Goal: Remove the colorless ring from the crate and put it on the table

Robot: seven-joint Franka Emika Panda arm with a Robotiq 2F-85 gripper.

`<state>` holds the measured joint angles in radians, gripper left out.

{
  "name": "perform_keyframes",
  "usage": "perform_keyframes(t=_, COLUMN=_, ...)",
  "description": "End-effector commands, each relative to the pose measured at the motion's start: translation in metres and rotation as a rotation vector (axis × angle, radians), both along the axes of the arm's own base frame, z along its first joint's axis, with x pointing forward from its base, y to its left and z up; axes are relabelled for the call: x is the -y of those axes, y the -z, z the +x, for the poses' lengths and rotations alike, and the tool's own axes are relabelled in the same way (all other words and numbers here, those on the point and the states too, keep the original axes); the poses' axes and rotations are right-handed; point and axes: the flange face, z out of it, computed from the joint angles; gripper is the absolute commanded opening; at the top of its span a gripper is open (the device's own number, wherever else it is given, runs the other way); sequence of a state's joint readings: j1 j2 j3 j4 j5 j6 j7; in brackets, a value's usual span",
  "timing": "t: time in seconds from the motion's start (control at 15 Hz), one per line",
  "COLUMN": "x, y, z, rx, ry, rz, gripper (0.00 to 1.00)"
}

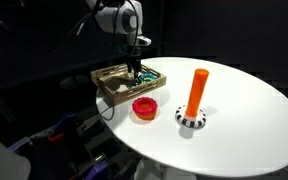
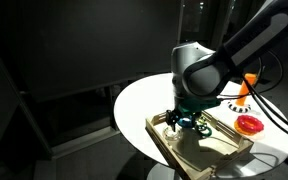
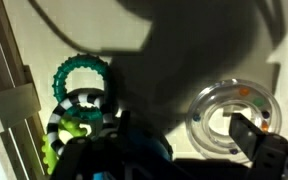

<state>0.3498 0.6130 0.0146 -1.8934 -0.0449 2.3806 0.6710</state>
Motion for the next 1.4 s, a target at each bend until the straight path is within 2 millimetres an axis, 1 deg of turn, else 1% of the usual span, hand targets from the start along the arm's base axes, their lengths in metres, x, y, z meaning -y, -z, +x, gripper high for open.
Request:
perform_keyframes(t=0.0, x=-0.003, y=0.003, z=0.008, rx=0.01, ry=0.008, rz=-0.028, gripper=1.0)
perform_keyframes(t=0.27, x=-0.004, y=0.008, z=0.011, rx=0.008, ry=0.01, rz=-0.036, gripper=1.0)
perform_keyframes(t=0.33, x=-0.005, y=0.01, z=0.011, rx=0.007, ry=0.011, rz=-0.037, gripper=0.96)
perform_keyframes(t=0.4, x=-0.006, y=0.01, z=0.011, rx=0.007, ry=0.011, rz=-0.038, gripper=0.79)
perform_keyframes(t=0.6, x=-0.008, y=0.013, z=0.013, rx=0.007, ry=0.015, rz=-0.041, gripper=0.62)
perform_keyframes(t=0.67, x=-0.008, y=0.012, z=0.013, rx=0.007, ry=0.016, rz=-0.041, gripper=0.54)
perform_keyframes(t=0.73, x=-0.009, y=0.011, z=0.014, rx=0.011, ry=0.016, rz=-0.04, gripper=0.51)
perform_keyframes(t=0.87, x=-0.011, y=0.008, z=0.015, rx=0.018, ry=0.016, rz=-0.038, gripper=0.31)
perform_keyframes(t=0.93, x=-0.011, y=0.005, z=0.015, rx=0.023, ry=0.017, rz=-0.035, gripper=0.18)
perform_keyframes(t=1.07, x=-0.009, y=-0.004, z=0.016, rx=0.035, ry=0.018, rz=-0.025, gripper=0.05)
perform_keyframes(t=1.13, x=-0.008, y=-0.009, z=0.016, rx=0.039, ry=0.02, rz=-0.021, gripper=0.08)
perform_keyframes(t=1.33, x=0.001, y=-0.028, z=0.016, rx=0.051, ry=0.031, rz=-0.017, gripper=0.09)
